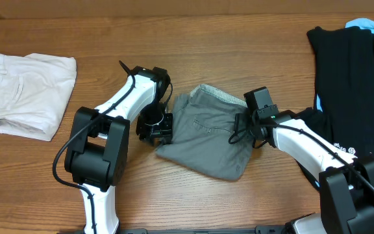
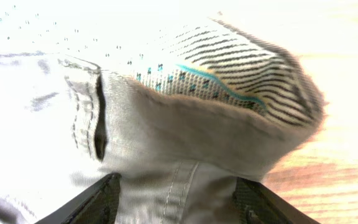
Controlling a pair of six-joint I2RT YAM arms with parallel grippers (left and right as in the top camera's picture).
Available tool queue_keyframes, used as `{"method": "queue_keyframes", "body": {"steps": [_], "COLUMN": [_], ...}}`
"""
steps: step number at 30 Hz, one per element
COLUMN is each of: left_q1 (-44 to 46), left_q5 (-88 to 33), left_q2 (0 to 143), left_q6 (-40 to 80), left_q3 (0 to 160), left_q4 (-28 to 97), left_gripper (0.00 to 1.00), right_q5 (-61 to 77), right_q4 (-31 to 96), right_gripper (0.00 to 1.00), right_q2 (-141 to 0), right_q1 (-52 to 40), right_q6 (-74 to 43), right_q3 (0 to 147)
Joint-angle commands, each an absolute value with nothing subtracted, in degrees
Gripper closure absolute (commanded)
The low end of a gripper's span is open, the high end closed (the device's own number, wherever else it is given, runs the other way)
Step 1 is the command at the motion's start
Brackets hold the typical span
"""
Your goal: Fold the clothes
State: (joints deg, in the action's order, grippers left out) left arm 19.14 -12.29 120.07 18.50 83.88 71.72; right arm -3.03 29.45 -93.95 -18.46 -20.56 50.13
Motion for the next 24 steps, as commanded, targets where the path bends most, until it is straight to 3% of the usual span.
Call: {"method": "queue_keyframes", "body": {"steps": [1,5,7,8,11,24], "left_q1": [19.3,18.0,17.6,17.6,17.7,17.8], "left_q5": [-10.3,-10.3,-10.9,-11.6,-19.0,-29.3], "left_q2": [119.2,113.7,110.1,108.7,106.8,121.8], "left_q6": [19.9,19.7,19.7,19.6,14.7,8.8], "left_q3": [83.5,85.7,86.4,86.4,86.4,86.4], "left_q4": [72.1,69.6,65.0,62.3,52.7,43.9], "left_gripper": [0.42,0.28,0.03,0.00,0.00,0.00], "right_q5": [-6.4,-6.4,-6.4,-6.4,-6.3,-4.4], "right_q4": [30.3,32.1,32.4,32.5,32.5,33.3], "right_gripper": [0.33,0.24,0.23,0.22,0.22,0.21], "right_q2": [-94.2,-94.2,-94.2,-94.2,-94.2,-94.2], "right_q1": [-18.3,-18.3,-18.3,-18.3,-18.3,-18.3], "right_q6": [-19.0,-19.1,-19.1,-19.1,-19.1,-19.1], "right_q3": [52.4,52.8,52.7,52.7,52.7,52.7]}}
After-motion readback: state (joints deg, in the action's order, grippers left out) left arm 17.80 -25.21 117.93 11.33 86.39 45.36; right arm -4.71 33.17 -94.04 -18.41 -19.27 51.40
